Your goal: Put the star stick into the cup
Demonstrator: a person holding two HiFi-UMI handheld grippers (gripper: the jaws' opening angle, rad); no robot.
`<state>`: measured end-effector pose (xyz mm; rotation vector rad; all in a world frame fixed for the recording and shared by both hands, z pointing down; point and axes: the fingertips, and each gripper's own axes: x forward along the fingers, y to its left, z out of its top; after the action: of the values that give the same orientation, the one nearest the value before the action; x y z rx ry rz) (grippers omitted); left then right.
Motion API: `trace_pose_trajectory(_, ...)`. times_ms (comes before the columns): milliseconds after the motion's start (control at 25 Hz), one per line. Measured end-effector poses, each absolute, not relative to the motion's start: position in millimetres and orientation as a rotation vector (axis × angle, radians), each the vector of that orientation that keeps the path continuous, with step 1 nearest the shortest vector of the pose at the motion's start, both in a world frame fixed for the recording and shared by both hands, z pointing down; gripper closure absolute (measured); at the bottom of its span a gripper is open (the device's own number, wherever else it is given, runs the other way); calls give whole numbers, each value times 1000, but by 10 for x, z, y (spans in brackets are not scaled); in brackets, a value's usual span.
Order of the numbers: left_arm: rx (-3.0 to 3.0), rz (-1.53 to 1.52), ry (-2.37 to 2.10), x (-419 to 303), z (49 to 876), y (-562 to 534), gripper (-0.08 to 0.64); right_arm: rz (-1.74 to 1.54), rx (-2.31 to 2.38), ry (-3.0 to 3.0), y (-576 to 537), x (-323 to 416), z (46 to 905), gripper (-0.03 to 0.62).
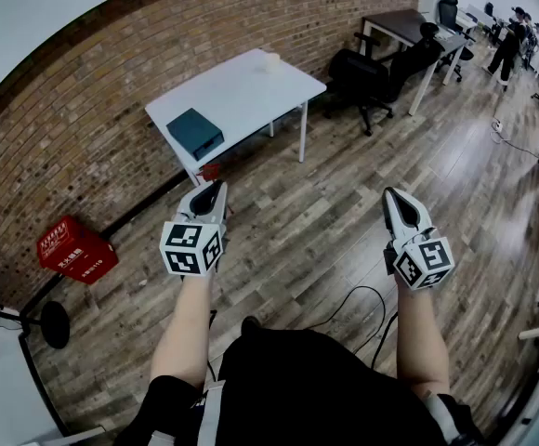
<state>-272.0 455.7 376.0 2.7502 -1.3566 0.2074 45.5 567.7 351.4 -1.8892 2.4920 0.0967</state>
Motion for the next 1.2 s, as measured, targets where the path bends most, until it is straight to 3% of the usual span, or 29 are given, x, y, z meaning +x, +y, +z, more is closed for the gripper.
trace_pose_trajectory(760,2813,208,-1310,-1928,3807,4564,540,-8,-1858,2504,5614,616,3708,592)
trace_pose_trajectory(1200,2773,140,-1264,-1631,3861,3786,540,-99,-1808,2568,5009,657,3937,592)
